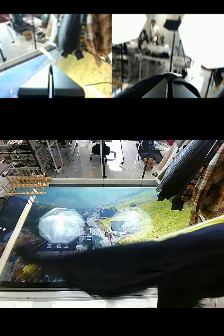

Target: Fold the clothes and pants, and hang the long-sleeved shirts on hangers.

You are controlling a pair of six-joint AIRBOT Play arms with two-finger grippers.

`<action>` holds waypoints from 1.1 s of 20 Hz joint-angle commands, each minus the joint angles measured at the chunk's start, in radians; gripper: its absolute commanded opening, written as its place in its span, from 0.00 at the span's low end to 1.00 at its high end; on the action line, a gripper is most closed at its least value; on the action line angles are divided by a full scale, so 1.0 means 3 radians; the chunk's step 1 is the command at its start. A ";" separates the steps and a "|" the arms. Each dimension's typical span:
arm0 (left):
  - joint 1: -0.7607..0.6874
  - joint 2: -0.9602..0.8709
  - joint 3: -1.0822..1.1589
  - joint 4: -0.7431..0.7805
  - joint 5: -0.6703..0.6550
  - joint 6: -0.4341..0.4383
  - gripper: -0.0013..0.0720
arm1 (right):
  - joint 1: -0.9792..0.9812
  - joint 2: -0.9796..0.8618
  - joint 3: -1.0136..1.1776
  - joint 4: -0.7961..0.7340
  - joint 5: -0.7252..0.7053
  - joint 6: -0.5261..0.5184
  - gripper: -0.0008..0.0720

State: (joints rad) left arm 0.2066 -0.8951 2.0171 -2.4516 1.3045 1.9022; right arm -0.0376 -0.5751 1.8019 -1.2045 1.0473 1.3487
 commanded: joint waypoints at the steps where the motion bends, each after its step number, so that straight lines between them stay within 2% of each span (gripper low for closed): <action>1: -0.0018 -0.0296 -0.0378 0.0069 0.0181 -0.0253 0.04 | 0.0000 -0.0764 0.0132 -0.0156 0.0479 0.0013 0.03; 4: -0.0272 -0.0773 -0.1164 0.0064 0.0234 -0.0206 0.04 | 0.0003 -0.1598 0.0020 0.0051 0.0909 0.0032 0.03; 8: -0.0898 -0.1446 -0.2153 0.0042 0.0029 0.0139 0.06 | 0.0003 -0.2365 -0.0102 0.0182 0.0825 -0.0099 0.03; 9: -0.1078 -0.1620 -0.2300 0.0042 -0.0114 0.0326 0.18 | 0.0003 -0.2440 -0.0102 0.0181 0.0768 -0.0099 0.03; 10: -0.1241 -0.1795 -0.2361 0.0041 -0.0221 0.0496 0.56 | 0.0003 -0.2477 -0.0102 0.0181 0.0727 -0.0100 0.03; 11: -0.1401 -0.1984 -0.2364 0.0022 -0.0298 0.0567 0.77 | 0.0004 -0.2476 -0.0100 0.0188 0.0726 -0.0104 0.03; 14: -0.1647 -0.2342 -0.2364 -0.0235 -0.0412 0.0671 0.77 | 0.0004 -0.2336 -0.0098 0.0464 0.0744 -0.0156 0.03; 17: -0.1626 -0.2323 -0.2363 -0.0257 -0.0381 0.0713 0.77 | 0.0004 -0.2129 -0.0098 0.0994 0.0745 -0.0238 0.03; 18: -0.1595 -0.2274 -0.2363 -0.0259 -0.0371 0.0820 0.77 | 0.0018 -0.2051 -0.0098 0.1157 0.0734 -0.0263 0.03; 19: -0.1582 -0.2215 -0.2363 -0.0258 -0.0360 0.0947 0.78 | 0.0060 -0.1972 -0.0098 0.1203 0.0684 -0.0262 0.03; 20: -0.1583 -0.2159 -0.2363 -0.0258 -0.0333 0.1034 0.82 | 0.0141 -0.1888 -0.0098 0.1202 0.0587 -0.0262 0.03; 22: -0.1682 -0.2080 -0.2364 -0.0257 -0.0304 0.1172 0.83 | 0.0286 -0.1746 -0.0097 0.1191 0.0280 -0.0262 0.03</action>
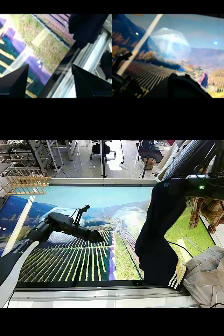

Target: Fold the clothes and pants, and hang the long-sleeved shirts on hangers.

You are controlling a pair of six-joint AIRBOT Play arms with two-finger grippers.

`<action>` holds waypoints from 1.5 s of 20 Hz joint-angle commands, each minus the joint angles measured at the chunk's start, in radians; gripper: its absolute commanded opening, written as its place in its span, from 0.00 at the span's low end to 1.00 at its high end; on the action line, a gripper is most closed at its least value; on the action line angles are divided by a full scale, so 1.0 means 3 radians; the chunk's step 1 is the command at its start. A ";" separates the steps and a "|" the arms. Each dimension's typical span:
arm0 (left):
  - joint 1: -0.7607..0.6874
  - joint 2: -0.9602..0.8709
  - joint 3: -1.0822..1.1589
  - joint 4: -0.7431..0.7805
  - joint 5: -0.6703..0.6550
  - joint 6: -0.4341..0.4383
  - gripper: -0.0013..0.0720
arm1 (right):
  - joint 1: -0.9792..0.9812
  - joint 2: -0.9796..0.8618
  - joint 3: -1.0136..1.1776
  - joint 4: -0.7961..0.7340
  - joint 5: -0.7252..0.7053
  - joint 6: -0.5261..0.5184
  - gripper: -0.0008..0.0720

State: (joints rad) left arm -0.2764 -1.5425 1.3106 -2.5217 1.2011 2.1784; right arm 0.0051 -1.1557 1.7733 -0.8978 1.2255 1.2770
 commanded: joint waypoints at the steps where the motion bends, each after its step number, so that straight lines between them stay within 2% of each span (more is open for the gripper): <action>1: -0.0158 0.0093 -0.0009 -0.0022 0.0039 0.0304 0.83 | 0.0189 0.0243 0.0001 0.0159 -0.0478 -0.0018 0.03; 5: -0.0520 0.0092 -0.0013 0.0076 -0.0151 0.0595 0.83 | 0.0200 0.0262 0.0164 0.0010 -0.0543 0.0198 0.03; 8: -0.0699 0.0092 -0.0013 0.0078 -0.0434 0.1110 0.83 | 0.0200 0.0261 0.0184 0.0009 -0.0478 0.0220 0.03; 11: -0.0720 0.0093 -0.0013 0.0146 -0.0420 0.1448 0.83 | 0.0200 0.0261 0.0184 -0.0065 -0.0478 0.0219 0.03; 13: -0.0717 0.0092 -0.0013 0.0432 -0.0429 0.1684 0.83 | 0.0200 0.0261 0.0184 -0.0092 -0.0481 0.0217 0.03; 16: -0.0722 0.0015 -0.0013 0.0561 -0.0752 0.1929 0.83 | 0.0200 0.0261 0.0184 -0.0085 -0.0481 0.0215 0.03; 18: -0.0746 -0.0117 -0.0013 0.0462 -0.1157 0.1980 0.89 | 0.0200 0.0263 0.0191 -0.0067 -0.0481 0.0215 0.03; 20: -0.0781 -0.0282 -0.0013 0.0278 -0.1415 0.2001 0.89 | 0.0200 0.0271 0.0191 -0.0033 -0.0467 0.0215 0.03; 23: -0.0841 -0.0440 -0.0013 0.0173 -0.1523 0.2070 0.89 | 0.0200 0.0315 0.0191 0.0004 -0.0449 0.0212 0.03; 27: -0.0985 -0.0468 -0.0010 0.0148 -0.1699 0.2304 0.89 | 0.0200 0.0441 0.0191 0.0032 -0.0449 0.0210 0.03; 30: -0.1123 -0.0468 -0.0010 0.0148 -0.1798 0.2305 0.89 | 0.0200 0.0556 0.0191 0.0031 -0.0449 0.0187 0.03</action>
State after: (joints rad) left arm -0.5793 -1.6775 1.3071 -2.4695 0.7029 2.8491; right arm 0.0639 -1.0172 1.8294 -0.8917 1.0897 1.3369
